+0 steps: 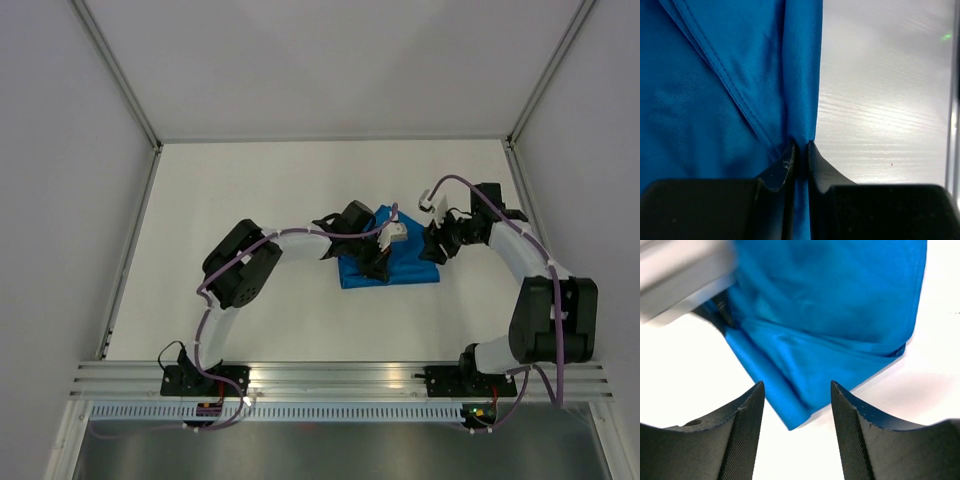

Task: Fold the napkin, place the utensils inside, and roll it up
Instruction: Roll the napkin with the utensil

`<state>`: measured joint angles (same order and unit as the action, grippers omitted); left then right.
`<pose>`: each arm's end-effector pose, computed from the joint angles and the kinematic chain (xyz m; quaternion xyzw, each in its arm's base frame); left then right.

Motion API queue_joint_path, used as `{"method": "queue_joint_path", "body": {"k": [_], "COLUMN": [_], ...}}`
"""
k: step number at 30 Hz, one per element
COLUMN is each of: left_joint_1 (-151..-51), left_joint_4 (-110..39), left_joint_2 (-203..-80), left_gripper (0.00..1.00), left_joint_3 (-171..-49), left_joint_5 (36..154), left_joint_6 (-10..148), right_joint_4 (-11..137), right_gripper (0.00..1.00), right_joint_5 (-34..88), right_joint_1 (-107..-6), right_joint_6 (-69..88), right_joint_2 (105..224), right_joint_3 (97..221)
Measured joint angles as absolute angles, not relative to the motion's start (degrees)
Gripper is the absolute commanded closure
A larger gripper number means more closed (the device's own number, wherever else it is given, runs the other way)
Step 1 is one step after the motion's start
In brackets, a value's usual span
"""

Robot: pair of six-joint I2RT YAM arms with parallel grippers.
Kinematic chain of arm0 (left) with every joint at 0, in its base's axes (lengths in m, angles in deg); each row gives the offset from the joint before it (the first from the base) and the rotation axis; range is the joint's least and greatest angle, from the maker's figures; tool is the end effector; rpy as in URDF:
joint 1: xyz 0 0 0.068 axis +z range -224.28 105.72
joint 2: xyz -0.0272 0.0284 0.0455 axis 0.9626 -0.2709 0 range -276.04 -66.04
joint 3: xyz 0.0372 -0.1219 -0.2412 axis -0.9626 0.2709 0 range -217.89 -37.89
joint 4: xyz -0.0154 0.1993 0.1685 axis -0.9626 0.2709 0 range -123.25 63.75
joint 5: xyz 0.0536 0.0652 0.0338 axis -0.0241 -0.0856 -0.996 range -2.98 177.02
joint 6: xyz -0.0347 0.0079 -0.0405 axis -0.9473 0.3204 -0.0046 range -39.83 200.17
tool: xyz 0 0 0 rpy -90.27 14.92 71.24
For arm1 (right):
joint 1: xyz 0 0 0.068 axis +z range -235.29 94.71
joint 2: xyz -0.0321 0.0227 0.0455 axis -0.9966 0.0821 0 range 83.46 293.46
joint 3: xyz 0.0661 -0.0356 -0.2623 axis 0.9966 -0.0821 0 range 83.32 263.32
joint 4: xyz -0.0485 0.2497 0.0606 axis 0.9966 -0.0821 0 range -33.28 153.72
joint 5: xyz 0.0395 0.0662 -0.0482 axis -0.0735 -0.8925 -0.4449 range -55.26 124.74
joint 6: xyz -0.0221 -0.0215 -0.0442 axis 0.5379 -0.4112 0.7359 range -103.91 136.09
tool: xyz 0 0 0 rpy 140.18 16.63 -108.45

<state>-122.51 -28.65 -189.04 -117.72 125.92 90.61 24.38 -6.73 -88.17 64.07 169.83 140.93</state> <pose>0.2843 -0.3519 0.1358 0.5355 0.7081 -0.4039 0.2207 0.2853 0.0092 0.2183 -0.4143 0.8222 0.2376 0.3097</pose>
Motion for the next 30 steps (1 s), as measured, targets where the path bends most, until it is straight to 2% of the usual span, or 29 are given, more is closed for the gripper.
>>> {"method": "queue_joint_path", "body": {"k": [4, 8, 14, 18, 22, 26, 29, 30], "left_joint_1": [-120.54, -119.21, -118.64, -118.64, -118.53, -118.46, -118.4, -118.38], "left_joint_4": [-25.92, -24.21, -21.3, -19.51, -18.33, -17.61, -17.17, -17.06], "left_joint_2": [-192.23, -194.76, -197.01, -197.95, -198.52, -198.63, -198.67, -198.72], "left_gripper": [0.98, 0.98, 0.98, 0.98, 0.98, 0.98, 0.98, 0.98], "left_joint_3": [-121.29, -123.32, -125.22, -126.03, -126.57, -126.79, -126.92, -126.99], "left_joint_5": [132.25, 137.7, 142.68, 144.8, 145.91, 146.18, 146.26, 146.31], "left_joint_6": [88.49, 86.28, 84.4, 83.75, 83.5, 83.42, 83.42, 83.4], "right_joint_4": [31.97, 38.98, 47.31, 50.35, 52.3, 52.6, 52.54, 52.47], "right_gripper": [0.35, 0.32, 0.32, 0.33, 0.42, 0.44, 0.52, 0.58], "right_joint_5": [-3.69, 1.64, 11.19, 14.91, 17.46, 18.16, 18.21, 18.23], "right_joint_1": [-84.69, -75.71, -63.34, -59.36, -56.54, -55.27, -54.99, -54.86], "right_joint_6": [65.82, 67.31, 68.05, 68.1, 67.79, 67.66, 67.72, 67.57], "right_joint_2": [159.82, 153.57, 151.77, 153.3, 155.34, 157.11, 157.15, 157.24], "right_joint_3": [130.68, 121.56, 113.72, 113.21, 113.19, 113.19, 113.19, 113.19]}}
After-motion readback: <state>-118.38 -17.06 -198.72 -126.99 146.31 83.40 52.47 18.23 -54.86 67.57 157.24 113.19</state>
